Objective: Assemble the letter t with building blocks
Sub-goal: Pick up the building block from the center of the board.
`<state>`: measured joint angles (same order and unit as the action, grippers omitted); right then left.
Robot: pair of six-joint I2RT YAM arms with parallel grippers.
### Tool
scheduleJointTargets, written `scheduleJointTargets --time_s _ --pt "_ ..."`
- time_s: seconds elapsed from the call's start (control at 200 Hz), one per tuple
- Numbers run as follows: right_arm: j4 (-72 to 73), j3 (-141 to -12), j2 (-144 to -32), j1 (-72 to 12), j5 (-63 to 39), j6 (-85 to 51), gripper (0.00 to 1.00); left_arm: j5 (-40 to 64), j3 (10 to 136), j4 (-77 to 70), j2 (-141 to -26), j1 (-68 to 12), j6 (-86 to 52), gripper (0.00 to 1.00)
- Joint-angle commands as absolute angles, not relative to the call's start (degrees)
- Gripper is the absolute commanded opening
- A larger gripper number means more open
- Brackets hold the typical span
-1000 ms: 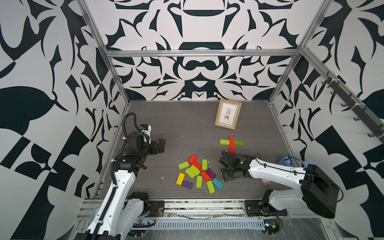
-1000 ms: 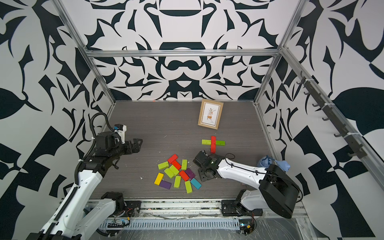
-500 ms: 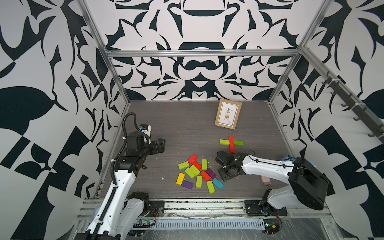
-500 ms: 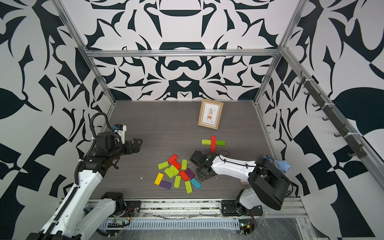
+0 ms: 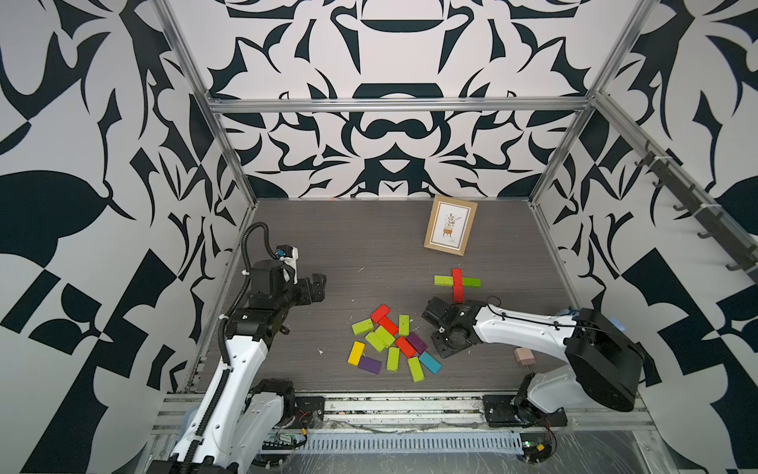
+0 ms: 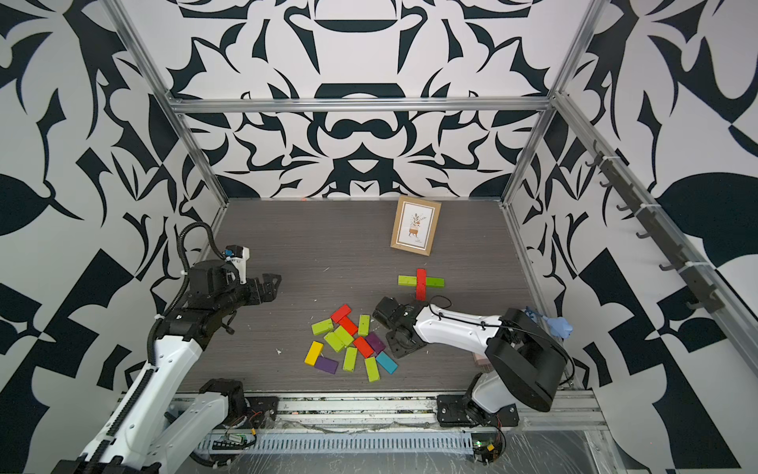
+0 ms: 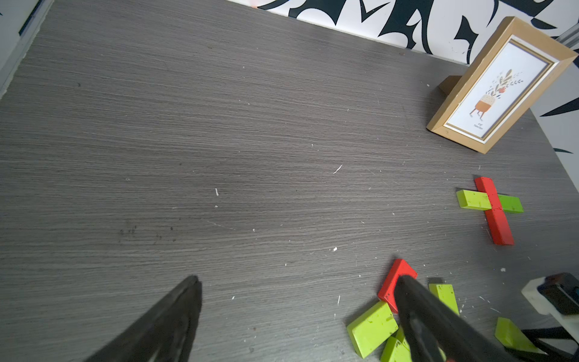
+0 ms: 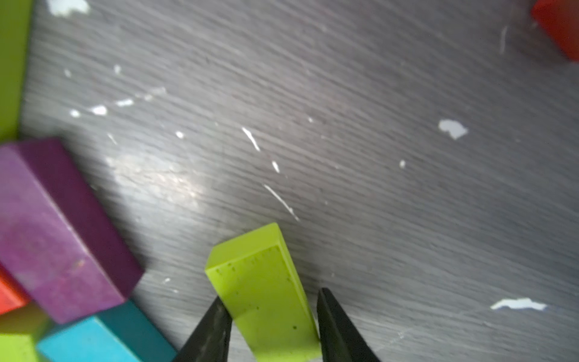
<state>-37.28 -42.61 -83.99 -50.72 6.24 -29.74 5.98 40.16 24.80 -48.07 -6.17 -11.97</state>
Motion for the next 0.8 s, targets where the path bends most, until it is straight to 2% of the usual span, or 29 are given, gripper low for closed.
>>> scheduleJointTargets --time_s 0.0,0.375,0.565,0.795 --pt "-41.36 -43.11 -83.08 -50.59 6.68 -30.92 0.45 6.13 41.95 25.34 -47.58 -6.29 -11.69 1.0" --pt "-36.65 -43.69 -85.09 -49.96 4.58 -33.57 0.34 6.19 41.84 25.48 -47.29 -6.3 -11.71 1.0" --pt "-36.71 -42.61 -82.8 -43.51 2.9 -36.24 0.2 6.32 41.93 25.83 -47.38 -6.26 -11.66 1.0" --pt "-41.44 -43.71 -78.61 -34.94 5.1 -35.75 0.13 6.39 41.93 25.84 -47.28 -6.25 -11.72 1.0"
